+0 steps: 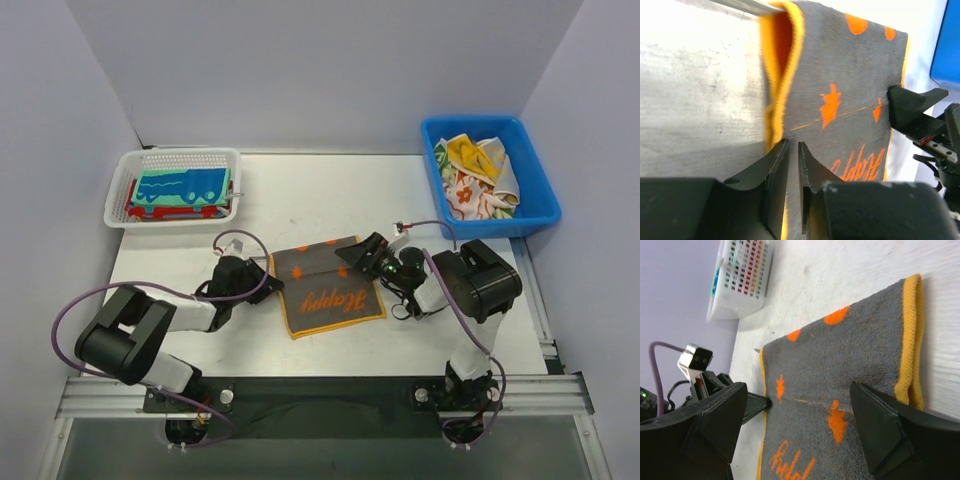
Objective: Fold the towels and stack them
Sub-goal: Fold the towel
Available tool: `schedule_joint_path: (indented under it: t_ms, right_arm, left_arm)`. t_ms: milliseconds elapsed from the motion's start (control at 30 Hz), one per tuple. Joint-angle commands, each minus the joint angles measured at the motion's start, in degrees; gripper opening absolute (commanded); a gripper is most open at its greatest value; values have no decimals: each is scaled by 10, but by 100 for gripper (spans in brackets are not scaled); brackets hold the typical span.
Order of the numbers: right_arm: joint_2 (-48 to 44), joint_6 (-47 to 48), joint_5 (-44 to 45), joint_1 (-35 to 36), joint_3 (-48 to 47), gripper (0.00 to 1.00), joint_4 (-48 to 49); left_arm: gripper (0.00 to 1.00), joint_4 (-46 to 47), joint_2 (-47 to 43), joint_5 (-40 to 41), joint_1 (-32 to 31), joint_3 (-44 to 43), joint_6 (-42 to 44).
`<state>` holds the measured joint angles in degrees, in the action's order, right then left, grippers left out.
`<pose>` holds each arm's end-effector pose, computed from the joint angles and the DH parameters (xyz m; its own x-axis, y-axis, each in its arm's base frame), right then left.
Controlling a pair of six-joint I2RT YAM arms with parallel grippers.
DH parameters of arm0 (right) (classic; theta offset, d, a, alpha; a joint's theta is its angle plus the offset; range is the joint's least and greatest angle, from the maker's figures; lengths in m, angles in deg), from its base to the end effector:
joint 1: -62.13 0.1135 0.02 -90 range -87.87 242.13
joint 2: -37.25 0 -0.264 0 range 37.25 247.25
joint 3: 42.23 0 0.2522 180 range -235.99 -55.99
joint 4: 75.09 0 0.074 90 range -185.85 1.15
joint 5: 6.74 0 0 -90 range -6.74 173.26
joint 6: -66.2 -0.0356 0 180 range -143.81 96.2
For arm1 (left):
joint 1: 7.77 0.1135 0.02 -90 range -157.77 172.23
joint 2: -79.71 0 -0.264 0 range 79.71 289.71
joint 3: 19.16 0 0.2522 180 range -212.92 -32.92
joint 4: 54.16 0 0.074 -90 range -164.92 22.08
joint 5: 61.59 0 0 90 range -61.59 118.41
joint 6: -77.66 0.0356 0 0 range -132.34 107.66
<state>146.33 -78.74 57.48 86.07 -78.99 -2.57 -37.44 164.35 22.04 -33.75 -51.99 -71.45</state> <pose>0.2578 0.1314 0.1231 -0.6226 0.5300 -0.5757 -0.4408 0.3702 0.8177 0.2147 -0.1090 0.1152 -0.7089 -0.6033 -0.3653 -0.1781 0.6543 -0.7349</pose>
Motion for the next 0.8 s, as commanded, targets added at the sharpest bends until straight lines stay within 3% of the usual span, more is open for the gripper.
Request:
schedule_joint_path:
  t_ms: [0, 167, 267, 367, 400, 467, 500, 567, 600, 667, 767]
  right_arm:
    - [22, 3, 53, -50, 59, 87, 35]
    - [-52, 9, 22, -59, 66, 87, 5]
    - [-103, 36, 9, -60, 56, 87, -72]
    - [-208, 108, -1, -60, 16, 87, -235]
    - [-225, 136, -9, -60, -29, 87, -352]
    - [-263, 187, -7, -58, -76, 86, -468]
    - [-271, 230, 11, -56, -123, 83, -595]
    - [-282, 278, 26, -51, -164, 77, -697]
    - [-281, 319, 35, -48, -184, 70, -795]
    - [-270, 354, 56, -28, -236, 65, -885]
    - [-254, 389, 93, 25, -268, 50, -1016]
  left_arm:
    - [25, -67, -2, 16, 11, 25, 23]
    - [29, -94, -39, -29, 9, -10, 70]
    - [35, -175, -88, -24, 7, -72, 122]
    - [40, -270, -121, 12, 4, -155, 186]
    - [40, -289, -127, 29, 3, -172, 198]
    - [40, -336, -128, 43, 0, -216, 228]
    - [40, -349, -124, 50, -3, -228, 236]
    - [40, -365, -106, 58, -11, -256, 253]
    - [40, -369, -98, 59, -14, -264, 257]
    - [40, -379, -71, 76, -17, -284, 267]
    - [43, -393, -36, 84, -19, -310, 283]
